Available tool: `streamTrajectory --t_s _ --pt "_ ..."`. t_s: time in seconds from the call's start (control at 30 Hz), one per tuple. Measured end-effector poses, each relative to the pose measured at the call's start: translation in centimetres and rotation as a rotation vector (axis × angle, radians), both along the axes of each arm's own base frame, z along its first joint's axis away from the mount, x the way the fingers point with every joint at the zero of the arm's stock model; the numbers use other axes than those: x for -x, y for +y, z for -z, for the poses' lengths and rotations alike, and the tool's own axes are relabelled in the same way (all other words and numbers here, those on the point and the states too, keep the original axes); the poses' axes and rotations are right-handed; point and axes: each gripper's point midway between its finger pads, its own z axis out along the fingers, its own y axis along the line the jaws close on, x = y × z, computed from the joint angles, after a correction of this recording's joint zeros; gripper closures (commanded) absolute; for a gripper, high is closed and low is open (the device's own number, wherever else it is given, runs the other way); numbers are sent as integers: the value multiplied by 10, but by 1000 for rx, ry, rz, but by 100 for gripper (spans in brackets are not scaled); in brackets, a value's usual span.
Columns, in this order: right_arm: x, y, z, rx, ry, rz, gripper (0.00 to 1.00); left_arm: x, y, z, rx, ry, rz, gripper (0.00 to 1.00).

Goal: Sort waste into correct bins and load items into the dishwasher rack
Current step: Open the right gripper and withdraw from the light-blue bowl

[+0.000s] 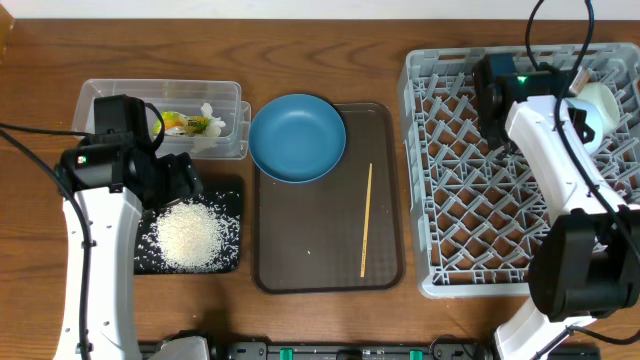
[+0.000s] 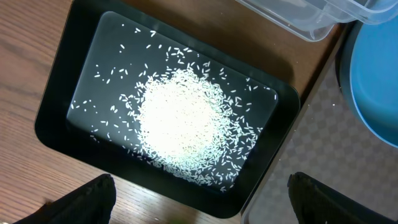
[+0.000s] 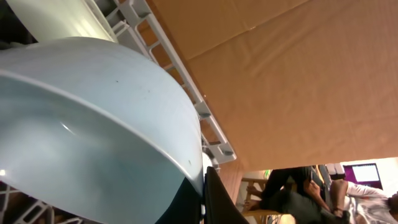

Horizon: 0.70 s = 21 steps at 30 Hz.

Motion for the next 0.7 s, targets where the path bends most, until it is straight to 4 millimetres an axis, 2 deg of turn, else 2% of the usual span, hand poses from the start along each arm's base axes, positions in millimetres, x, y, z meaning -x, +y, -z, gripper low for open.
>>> streamTrajectory --t_s 0.27,0.4,0.53,0.57,0.7 --pt "6 -1 31 0 -4 5 99 0 0 0 0 0 0 9" --pt "9 0 34 26 8 -3 99 0 0 0 0 0 0 9" --pt "8 10 36 33 22 -35 98 0 0 0 0 0 0 9" --pt "7 14 36 30 26 -44 96 0 0 0 0 0 0 9" --pt "8 29 49 -41 51 -69 75 0 0 0 0 0 0 9"
